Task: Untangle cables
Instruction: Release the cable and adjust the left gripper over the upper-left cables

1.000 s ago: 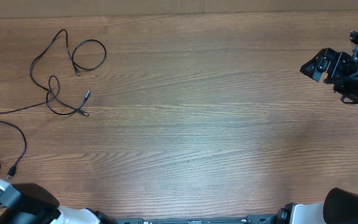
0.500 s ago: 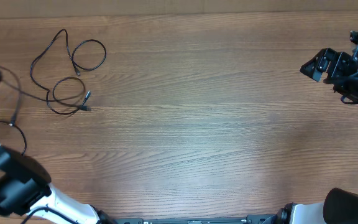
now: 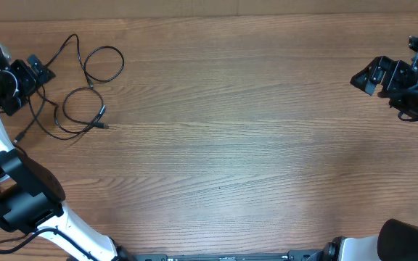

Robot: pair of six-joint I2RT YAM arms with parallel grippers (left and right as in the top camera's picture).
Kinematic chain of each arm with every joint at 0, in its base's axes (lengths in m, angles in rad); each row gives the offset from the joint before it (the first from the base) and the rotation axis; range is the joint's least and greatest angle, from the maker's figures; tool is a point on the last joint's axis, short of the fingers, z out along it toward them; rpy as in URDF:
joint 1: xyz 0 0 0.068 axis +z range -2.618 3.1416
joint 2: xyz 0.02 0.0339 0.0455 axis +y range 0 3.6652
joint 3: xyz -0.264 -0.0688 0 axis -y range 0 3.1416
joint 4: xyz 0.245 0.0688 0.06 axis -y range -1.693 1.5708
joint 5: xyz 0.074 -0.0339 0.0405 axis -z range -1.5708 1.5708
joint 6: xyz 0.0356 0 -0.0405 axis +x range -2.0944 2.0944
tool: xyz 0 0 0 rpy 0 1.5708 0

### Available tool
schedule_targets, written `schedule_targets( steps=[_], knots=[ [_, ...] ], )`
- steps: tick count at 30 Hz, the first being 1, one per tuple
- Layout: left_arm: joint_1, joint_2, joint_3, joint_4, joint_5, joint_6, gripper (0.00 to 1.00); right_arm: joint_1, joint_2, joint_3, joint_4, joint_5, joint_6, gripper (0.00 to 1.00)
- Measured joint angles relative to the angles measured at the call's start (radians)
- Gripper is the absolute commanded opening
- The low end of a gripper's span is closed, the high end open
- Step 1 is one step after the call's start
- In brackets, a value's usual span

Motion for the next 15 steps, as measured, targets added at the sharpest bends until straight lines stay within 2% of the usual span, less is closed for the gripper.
schedule_targets(
  steps=[8,15],
  knots=[
    [0.001,0.0,0.0,-0.136,-0.006,0.009,1.0,0.0,0.0,0.0,0.0,0.0,0.0,1.0],
    [0.0,-0.046,0.0,-0.145,-0.065,0.027,1.0,0.0,0.0,0.0,0.0,0.0,0.0,1.0]
  ],
)
